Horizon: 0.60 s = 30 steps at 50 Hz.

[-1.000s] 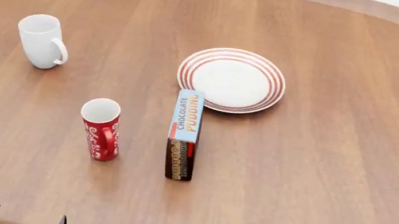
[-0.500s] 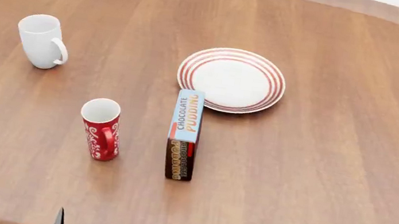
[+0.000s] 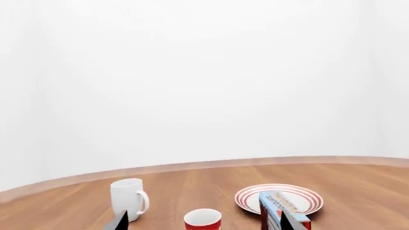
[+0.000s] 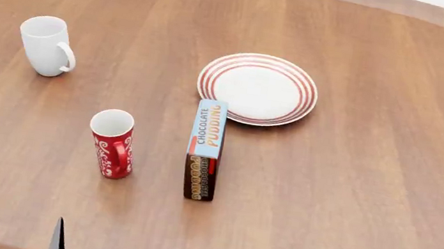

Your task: Pick up the red mug and put it on the plate

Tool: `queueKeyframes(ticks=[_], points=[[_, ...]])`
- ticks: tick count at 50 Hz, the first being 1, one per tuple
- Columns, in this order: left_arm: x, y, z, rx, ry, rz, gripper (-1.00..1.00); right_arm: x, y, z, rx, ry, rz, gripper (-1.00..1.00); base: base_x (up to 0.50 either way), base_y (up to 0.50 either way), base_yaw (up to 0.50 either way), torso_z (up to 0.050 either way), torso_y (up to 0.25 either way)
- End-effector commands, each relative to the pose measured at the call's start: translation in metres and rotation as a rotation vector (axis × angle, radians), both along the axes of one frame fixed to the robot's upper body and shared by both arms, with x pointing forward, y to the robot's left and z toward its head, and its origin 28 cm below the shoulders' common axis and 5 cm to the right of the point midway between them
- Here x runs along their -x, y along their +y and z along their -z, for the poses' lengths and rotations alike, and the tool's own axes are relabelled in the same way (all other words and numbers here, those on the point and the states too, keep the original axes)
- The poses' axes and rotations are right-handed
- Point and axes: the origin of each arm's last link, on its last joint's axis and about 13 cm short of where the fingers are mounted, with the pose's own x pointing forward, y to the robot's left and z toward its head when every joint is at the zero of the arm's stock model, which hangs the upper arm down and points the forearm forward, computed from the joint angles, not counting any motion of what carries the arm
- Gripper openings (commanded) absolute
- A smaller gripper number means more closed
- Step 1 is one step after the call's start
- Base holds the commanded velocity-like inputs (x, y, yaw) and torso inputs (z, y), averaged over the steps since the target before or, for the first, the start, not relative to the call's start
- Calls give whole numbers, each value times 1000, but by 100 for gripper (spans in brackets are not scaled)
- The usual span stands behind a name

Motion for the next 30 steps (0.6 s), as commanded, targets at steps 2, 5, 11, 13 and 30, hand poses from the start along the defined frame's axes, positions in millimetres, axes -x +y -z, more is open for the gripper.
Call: queueKeyframes(ticks=[2,5,11,13,30], points=[[-1,0,0,-9,-90,-14,100,0,0,0,3,3,-4,100,0,0,0,0,0],[-2,0,0,-15,-109,-4,100,0,0,0,2,3,-5,100,0,0,0,0,0],[-2,0,0,-20,-128,-4,100,0,0,0,1,1,-5,100,0,0,0,0,0],[-2,0,0,-20,-129,-6,100,0,0,-1,1,0,-6,100,0,0,0,0,0],[-2,0,0,-25,-132,1,100,1,0,-1,-12,-13,-8,100,0,0,0,0,0]])
